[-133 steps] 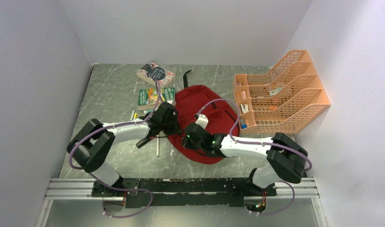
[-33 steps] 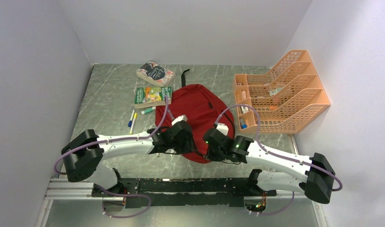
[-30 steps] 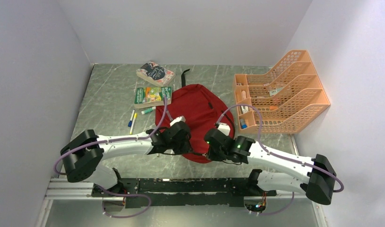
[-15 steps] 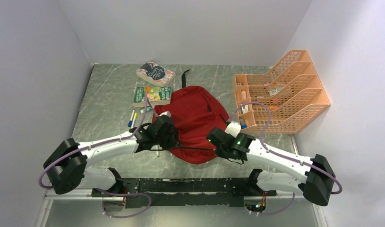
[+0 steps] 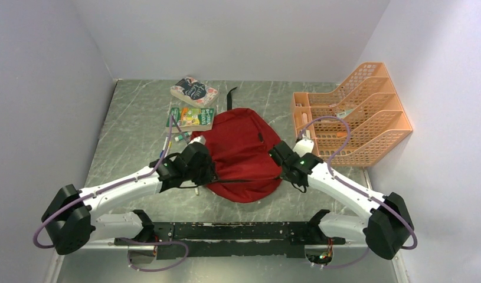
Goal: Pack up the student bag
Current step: Unzip the student bag at the center of the board.
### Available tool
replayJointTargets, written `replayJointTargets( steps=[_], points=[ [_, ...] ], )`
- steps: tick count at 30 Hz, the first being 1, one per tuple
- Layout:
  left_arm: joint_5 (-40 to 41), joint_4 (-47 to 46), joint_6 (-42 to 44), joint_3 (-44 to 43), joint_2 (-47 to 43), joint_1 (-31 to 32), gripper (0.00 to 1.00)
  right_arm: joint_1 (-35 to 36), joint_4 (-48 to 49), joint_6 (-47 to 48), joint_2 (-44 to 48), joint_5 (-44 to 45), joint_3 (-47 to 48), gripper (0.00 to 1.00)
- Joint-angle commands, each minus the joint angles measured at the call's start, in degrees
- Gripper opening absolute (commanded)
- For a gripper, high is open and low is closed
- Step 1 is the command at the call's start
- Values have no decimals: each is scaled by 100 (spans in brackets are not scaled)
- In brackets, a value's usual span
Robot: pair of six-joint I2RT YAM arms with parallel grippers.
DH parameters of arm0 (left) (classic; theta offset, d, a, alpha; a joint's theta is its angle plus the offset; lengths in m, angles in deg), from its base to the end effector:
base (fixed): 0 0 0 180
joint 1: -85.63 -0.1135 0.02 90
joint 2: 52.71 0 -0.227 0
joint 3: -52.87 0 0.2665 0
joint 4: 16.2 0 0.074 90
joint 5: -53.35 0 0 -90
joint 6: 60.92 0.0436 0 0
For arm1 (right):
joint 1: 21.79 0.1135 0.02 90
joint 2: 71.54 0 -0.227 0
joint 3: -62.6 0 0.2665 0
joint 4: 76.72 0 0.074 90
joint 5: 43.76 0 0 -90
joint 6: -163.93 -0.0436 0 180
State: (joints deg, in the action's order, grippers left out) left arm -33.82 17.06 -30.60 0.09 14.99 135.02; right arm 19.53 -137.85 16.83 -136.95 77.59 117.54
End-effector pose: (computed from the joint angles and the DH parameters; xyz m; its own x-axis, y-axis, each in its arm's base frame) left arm 0.1772 -0.2034 0.1673 -0.8809 -0.2972 -0.3684 -0.0468 0.8292 -0.5570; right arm 0.1822 0.1300 0.1659 -0.7570 0.2893 -0.5859 0.3591 0.9333 -0.0031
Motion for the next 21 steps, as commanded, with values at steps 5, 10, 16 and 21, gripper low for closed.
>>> replayJointTargets(
  steps=[5, 10, 16, 21],
  points=[
    [735, 896, 202, 41, -457, -232, 5, -629, 301, 693, 32, 642, 180, 0],
    [985, 1241, 329, -107, -579, -281, 5, -745, 964, 805, -297, 796, 195, 0],
    [1251, 1454, 593, -304, -855, -289, 10, -862, 1501, 1535, -795, 459, 347, 0],
    [1368, 1294, 1299, -890, -1080, -254, 51, -858, 1816, 1905, -440, -575, 88, 0]
  ],
)
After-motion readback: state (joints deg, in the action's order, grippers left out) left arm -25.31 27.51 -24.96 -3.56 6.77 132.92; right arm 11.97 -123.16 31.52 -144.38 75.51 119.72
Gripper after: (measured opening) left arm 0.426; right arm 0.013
